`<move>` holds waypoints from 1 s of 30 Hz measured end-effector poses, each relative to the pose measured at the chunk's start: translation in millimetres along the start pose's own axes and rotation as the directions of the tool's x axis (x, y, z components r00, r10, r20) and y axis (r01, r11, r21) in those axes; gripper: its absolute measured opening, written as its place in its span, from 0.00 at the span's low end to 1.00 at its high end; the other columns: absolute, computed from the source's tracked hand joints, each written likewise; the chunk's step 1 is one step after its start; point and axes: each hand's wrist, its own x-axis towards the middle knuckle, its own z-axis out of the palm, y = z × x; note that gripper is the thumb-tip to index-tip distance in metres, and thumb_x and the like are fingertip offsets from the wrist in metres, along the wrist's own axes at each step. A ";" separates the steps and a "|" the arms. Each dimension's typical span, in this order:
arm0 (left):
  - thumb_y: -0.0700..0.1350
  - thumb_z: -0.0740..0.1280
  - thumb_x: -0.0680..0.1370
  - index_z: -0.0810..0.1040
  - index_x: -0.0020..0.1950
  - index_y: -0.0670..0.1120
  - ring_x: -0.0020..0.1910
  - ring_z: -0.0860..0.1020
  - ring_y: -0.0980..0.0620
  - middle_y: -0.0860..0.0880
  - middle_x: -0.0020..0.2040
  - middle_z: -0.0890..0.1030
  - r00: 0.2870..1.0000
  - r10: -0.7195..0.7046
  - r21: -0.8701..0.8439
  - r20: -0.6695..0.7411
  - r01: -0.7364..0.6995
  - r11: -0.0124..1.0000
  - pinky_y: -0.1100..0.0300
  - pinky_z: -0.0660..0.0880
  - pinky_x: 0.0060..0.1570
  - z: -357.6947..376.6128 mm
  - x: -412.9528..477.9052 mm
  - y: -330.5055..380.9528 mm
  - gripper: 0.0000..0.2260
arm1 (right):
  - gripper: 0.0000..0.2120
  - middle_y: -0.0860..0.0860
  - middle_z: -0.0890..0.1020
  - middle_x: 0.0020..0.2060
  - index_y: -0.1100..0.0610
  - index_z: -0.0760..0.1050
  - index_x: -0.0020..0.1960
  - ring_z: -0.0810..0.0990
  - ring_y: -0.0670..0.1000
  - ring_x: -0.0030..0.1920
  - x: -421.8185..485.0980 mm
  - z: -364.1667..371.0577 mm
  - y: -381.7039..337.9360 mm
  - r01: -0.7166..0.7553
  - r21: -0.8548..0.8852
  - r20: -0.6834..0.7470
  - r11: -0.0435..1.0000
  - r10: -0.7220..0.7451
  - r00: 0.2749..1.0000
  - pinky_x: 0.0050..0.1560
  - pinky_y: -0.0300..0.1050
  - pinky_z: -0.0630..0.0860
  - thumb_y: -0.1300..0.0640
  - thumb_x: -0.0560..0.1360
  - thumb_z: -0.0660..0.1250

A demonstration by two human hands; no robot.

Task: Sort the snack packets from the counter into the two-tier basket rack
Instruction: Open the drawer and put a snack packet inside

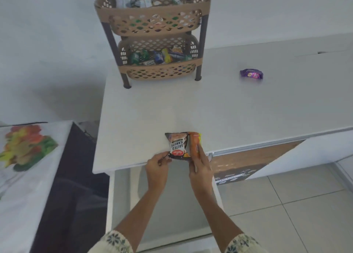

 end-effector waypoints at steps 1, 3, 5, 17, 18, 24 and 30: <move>0.29 0.66 0.76 0.84 0.51 0.37 0.44 0.83 0.47 0.44 0.44 0.85 1.000 0.017 0.005 -0.026 -0.017 1.000 0.54 0.79 0.51 -15.3 -13.2 -7.5 0.09 | 0.24 0.55 0.75 0.68 0.57 0.75 0.68 0.79 0.59 0.61 -16.5 2.1 -6.0 0.036 -0.006 0.021 0.999 -0.036 0.999 0.55 0.59 0.79 0.68 0.73 0.69; 0.30 0.67 0.76 0.85 0.48 0.40 0.44 0.83 0.50 0.48 0.43 0.85 0.997 0.054 0.080 -0.053 -0.050 0.996 0.59 0.79 0.48 -48.0 -38.4 -21.8 0.09 | 0.22 0.54 0.75 0.68 0.56 0.78 0.64 0.80 0.61 0.60 -42.0 4.7 -12.1 0.142 -0.036 0.083 0.989 -0.139 0.987 0.56 0.59 0.79 0.67 0.72 0.71; 0.30 0.67 0.76 0.85 0.47 0.42 0.43 0.82 0.51 0.50 0.41 0.84 0.997 0.056 0.129 -0.044 -0.050 0.990 0.61 0.78 0.46 -76.6 -60.6 -36.0 0.10 | 0.13 0.53 0.76 0.68 0.54 0.82 0.55 0.81 0.59 0.60 -60.6 4.2 -12.1 0.258 -0.053 0.156 0.965 -0.247 0.956 0.50 0.53 0.81 0.64 0.72 0.71; 0.39 0.64 0.79 0.84 0.58 0.46 0.47 0.82 0.45 0.45 0.51 0.85 0.975 -0.212 0.733 0.066 0.096 0.673 0.56 0.78 0.45 -120.0 -65.6 -74.3 0.11 | 0.15 0.44 0.82 0.57 0.45 0.75 0.63 0.82 0.49 0.53 -86.6 12.3 -17.3 0.111 -0.263 0.752 0.958 0.132 0.646 0.54 0.39 0.74 0.55 0.77 0.65; 0.40 0.64 0.79 0.83 0.59 0.46 0.48 0.82 0.46 0.45 0.51 0.85 0.975 -0.211 0.750 0.077 0.083 0.656 0.57 0.78 0.46 -117.1 -61.7 -76.6 0.11 | 0.16 0.45 0.83 0.56 0.45 0.76 0.63 0.82 0.49 0.53 -85.1 16.3 -15.2 0.067 -0.296 0.755 0.953 0.190 0.628 0.54 0.39 0.75 0.56 0.77 0.65; 0.41 0.64 0.80 0.82 0.58 0.45 0.50 0.83 0.45 0.44 0.52 0.84 0.963 -0.247 0.787 0.105 0.071 0.612 0.55 0.80 0.51 -94.2 -39.8 -101.1 0.10 | 0.18 0.51 0.81 0.58 0.50 0.73 0.65 0.81 0.54 0.56 -77.3 52.2 9.5 0.027 -0.377 0.770 0.926 0.297 0.565 0.52 0.40 0.73 0.58 0.76 0.64; 0.36 0.62 0.78 0.81 0.62 0.45 0.54 0.80 0.42 0.41 0.57 0.82 0.937 -0.313 0.771 0.157 0.081 0.631 0.52 0.77 0.55 -81.5 -22.6 -132.9 0.15 | 0.37 0.53 0.59 0.76 0.53 0.50 0.79 0.65 0.57 0.72 -76.1 82.3 31.5 -0.092 -0.268 0.851 0.959 0.280 0.445 0.69 0.51 0.67 0.67 0.75 0.62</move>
